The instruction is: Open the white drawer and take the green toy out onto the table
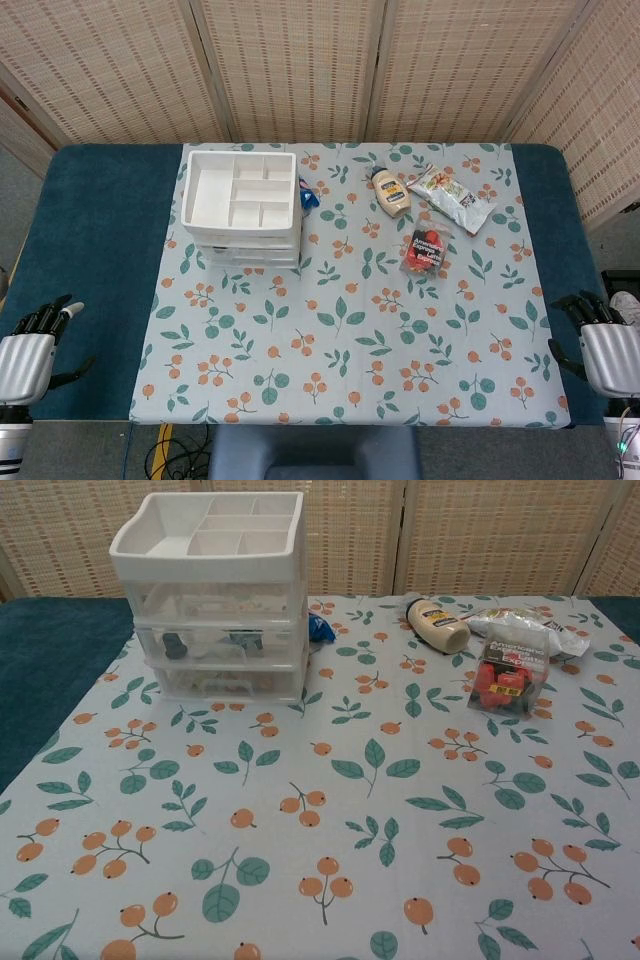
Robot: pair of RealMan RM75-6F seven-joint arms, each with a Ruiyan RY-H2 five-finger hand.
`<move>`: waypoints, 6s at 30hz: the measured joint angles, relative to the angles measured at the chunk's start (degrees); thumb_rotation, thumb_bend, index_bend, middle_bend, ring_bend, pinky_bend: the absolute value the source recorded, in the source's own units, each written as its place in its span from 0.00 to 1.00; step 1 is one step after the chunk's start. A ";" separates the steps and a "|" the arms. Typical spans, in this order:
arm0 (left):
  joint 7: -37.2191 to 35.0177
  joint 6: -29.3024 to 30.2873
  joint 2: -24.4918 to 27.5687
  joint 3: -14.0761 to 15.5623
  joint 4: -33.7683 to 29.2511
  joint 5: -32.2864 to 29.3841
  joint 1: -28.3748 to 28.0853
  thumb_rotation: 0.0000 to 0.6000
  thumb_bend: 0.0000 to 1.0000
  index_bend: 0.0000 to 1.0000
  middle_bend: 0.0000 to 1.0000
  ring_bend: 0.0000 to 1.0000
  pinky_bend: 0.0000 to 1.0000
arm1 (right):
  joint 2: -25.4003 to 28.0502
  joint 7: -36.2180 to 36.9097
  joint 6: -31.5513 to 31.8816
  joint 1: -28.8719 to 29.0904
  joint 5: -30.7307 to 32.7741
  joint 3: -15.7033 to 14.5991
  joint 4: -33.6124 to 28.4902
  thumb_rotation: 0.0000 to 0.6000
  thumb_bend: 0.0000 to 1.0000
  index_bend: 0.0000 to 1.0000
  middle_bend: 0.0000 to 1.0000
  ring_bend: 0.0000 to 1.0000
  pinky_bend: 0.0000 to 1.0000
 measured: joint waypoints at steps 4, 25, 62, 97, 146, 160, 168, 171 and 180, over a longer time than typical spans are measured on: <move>-0.02 -0.14 -0.06 0.03 0.05 -0.09 -0.05 1.00 0.18 0.21 0.15 0.17 0.24 | -0.02 0.13 0.01 -0.02 -0.09 -0.05 0.04 1.00 0.31 0.28 0.28 0.20 0.30; -1.30 -0.81 -0.95 -0.85 0.42 2.22 -2.35 1.00 0.18 0.21 0.21 0.26 0.30 | 0.77 1.73 2.97 -1.36 -1.04 0.22 -0.07 1.00 0.31 0.28 0.28 0.20 0.30; -36.61 -29.64 -19.42 -5.45 14.84 -2.81 -25.93 1.00 0.68 0.12 0.96 1.00 1.00 | 3.48 -1.97 1.02 1.01 -0.05 2.11 -3.62 1.00 0.32 0.28 0.28 0.20 0.30; -45.60 -35.12 -34.14 -11.95 23.43 -16.66 -29.36 1.00 0.68 0.13 0.96 1.00 1.00 | 4.21 -2.05 2.04 0.80 0.52 2.53 -4.06 1.00 0.33 0.28 0.28 0.20 0.30; -58.09 -37.75 -40.39 -15.99 32.50 -14.82 -31.86 1.00 0.68 0.22 0.96 1.00 1.00 | 3.92 -1.27 2.33 0.16 1.84 2.72 -3.20 1.00 0.33 0.28 0.28 0.20 0.30; -58.78 -37.37 -40.38 -15.75 32.79 -14.50 -31.68 1.00 0.68 0.26 0.96 1.00 1.00 | 3.95 -1.17 2.44 -0.07 1.88 2.64 -3.16 1.00 0.33 0.28 0.28 0.20 0.30; -58.87 -36.55 -39.70 -15.11 31.48 -13.81 -31.04 1.00 0.68 0.26 0.96 1.00 1.00 | 3.90 -1.25 2.48 -0.06 1.76 2.65 -3.19 1.00 0.33 0.28 0.28 0.20 0.30; -58.81 -36.36 -39.50 -14.84 31.01 -13.67 -30.81 1.00 0.68 0.26 0.96 1.00 1.00 | 3.90 -1.29 2.42 -0.05 1.76 2.63 -3.24 1.00 0.33 0.28 0.28 0.20 0.30; -58.58 -35.75 -39.56 -13.93 30.19 -13.37 -30.10 1.00 0.68 0.26 0.96 1.00 1.00 | 3.95 -1.43 2.50 -0.12 1.69 2.60 -3.39 1.00 0.33 0.28 0.28 0.20 0.30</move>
